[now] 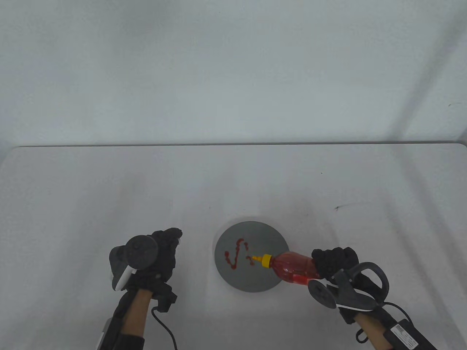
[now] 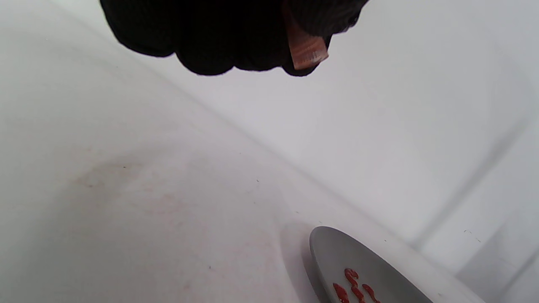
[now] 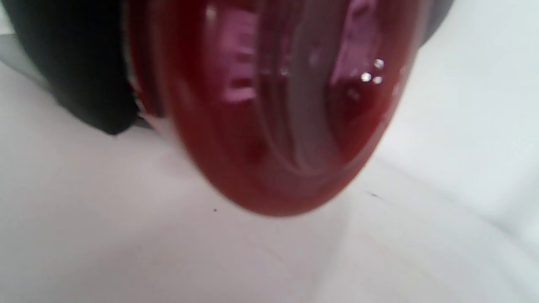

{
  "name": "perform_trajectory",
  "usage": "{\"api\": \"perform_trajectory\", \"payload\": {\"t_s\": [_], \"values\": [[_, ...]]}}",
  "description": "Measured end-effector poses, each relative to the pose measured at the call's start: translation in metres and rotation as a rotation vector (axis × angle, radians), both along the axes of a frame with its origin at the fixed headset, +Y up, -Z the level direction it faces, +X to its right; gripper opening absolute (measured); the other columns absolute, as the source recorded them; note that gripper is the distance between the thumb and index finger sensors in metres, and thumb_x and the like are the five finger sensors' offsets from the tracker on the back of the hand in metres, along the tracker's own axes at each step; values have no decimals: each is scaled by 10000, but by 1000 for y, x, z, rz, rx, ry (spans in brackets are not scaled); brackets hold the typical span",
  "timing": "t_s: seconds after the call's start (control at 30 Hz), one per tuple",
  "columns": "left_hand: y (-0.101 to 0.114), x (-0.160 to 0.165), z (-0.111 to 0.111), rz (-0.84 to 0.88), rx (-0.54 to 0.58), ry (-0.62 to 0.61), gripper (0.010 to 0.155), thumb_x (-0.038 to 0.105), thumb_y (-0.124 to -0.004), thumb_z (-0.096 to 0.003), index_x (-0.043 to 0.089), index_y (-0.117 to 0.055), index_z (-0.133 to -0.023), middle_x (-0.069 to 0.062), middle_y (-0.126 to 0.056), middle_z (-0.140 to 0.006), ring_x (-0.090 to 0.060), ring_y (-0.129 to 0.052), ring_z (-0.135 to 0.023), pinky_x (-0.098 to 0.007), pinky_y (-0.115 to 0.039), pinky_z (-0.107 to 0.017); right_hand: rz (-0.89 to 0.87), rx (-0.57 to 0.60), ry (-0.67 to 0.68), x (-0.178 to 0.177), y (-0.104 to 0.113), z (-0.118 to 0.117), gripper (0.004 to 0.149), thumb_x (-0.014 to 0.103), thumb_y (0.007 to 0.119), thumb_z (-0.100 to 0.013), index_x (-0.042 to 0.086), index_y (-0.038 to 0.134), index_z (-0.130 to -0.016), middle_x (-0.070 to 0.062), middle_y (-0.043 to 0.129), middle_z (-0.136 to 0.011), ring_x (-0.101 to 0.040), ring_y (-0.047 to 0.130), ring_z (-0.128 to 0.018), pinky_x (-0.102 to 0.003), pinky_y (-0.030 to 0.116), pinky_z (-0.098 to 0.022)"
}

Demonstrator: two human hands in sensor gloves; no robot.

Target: Squeeze ketchup bottle to draw patterns on plate

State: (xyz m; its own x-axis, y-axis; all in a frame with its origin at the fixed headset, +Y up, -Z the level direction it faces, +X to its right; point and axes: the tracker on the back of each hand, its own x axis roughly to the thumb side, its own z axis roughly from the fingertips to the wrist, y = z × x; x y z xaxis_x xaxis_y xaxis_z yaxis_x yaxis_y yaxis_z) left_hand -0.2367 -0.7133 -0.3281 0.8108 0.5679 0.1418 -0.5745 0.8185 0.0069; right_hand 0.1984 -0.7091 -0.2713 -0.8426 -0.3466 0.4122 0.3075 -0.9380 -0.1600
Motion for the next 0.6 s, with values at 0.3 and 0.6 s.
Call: {"api": "perform_trajectory", "payload": {"t_s": [0.3,0.6], "values": [[-1,-1,1,-22,2,12,467,310,-608,-566,169,-696,-1003,-150,-793,-911,-327,-831,-812,-609,-714,-627,13,40,-4,12,-3,-21,932,607,1011,-382,68,571,-1002,-179,843,-905,-392,857,-735,-666,727,-626],[-2,0,-1,-40,6,21,468,309,-607,-566,168,-695,-1003,-150,-792,-912,-328,-830,-813,-610,-713,-628,16,10,-40,18,-8,-45,924,604,1012,-384,64,581,-997,-177,848,-900,-390,861,-733,-666,727,-630]]}}
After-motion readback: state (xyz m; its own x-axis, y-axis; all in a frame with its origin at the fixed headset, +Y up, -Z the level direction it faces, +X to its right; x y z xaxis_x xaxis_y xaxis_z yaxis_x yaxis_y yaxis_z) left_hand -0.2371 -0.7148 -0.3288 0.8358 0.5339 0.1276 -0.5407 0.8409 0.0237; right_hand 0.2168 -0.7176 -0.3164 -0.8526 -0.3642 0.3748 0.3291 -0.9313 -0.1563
